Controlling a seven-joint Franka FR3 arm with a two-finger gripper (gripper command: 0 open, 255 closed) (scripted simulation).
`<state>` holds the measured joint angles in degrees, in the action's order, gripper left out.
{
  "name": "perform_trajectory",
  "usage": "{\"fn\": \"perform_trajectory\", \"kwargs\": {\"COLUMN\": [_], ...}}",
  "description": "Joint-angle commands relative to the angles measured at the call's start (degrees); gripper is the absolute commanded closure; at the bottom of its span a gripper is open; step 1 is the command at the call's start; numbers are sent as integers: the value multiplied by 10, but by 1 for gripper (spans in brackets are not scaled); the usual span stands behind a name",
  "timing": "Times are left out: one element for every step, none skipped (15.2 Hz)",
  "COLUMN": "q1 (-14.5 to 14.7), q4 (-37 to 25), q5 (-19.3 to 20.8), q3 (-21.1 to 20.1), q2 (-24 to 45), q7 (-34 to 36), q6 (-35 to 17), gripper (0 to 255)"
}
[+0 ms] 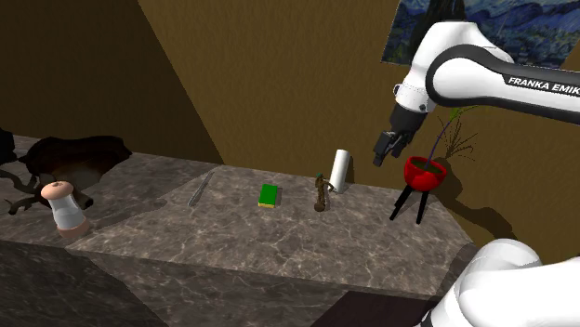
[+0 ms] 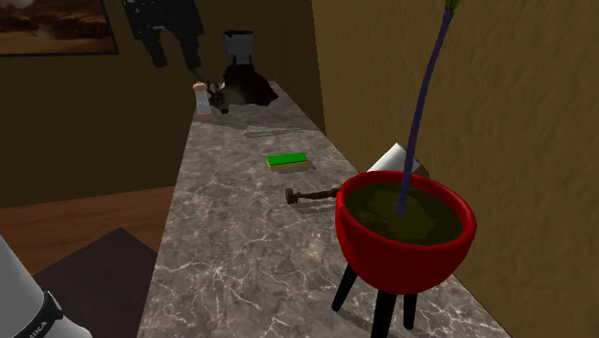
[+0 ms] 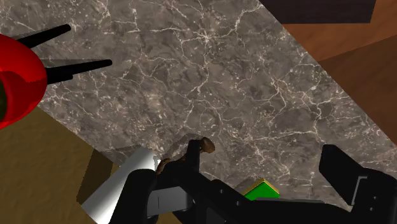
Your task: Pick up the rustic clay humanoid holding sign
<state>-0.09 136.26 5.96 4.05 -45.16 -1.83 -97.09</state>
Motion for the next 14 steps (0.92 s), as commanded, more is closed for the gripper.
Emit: {"fn": "perform_trajectory", "kwargs": {"q1": [0,-1,-1,-2,-3,-4,-4,-5,-5,-6,-7,-7,-7,-8], "q4": [0,3,5,7,7,7,6,4,2,-2,-6,-11,-16,-23], "q5": [0,5,9,14,18,22,26,30,33,36,39,41,44,45], "q3": [0,5,9,14,19,23,28,32,37,41,45,49,54,58], "q2": [0,15,31,48,65,83,101,120,139,159,179,199,220,241], "q7": [0,-5,-10,-15,-20,-25,-30,-35,-40,-44,-49,-54,-59,-63], "q6": [0,-17,-35,-52,-69,-86,-102,-119,-135,-150,-166,-181,-195,-209], "gripper": [0,0,0,0,0,0,0,0,0,0,0,0,0,0]}}
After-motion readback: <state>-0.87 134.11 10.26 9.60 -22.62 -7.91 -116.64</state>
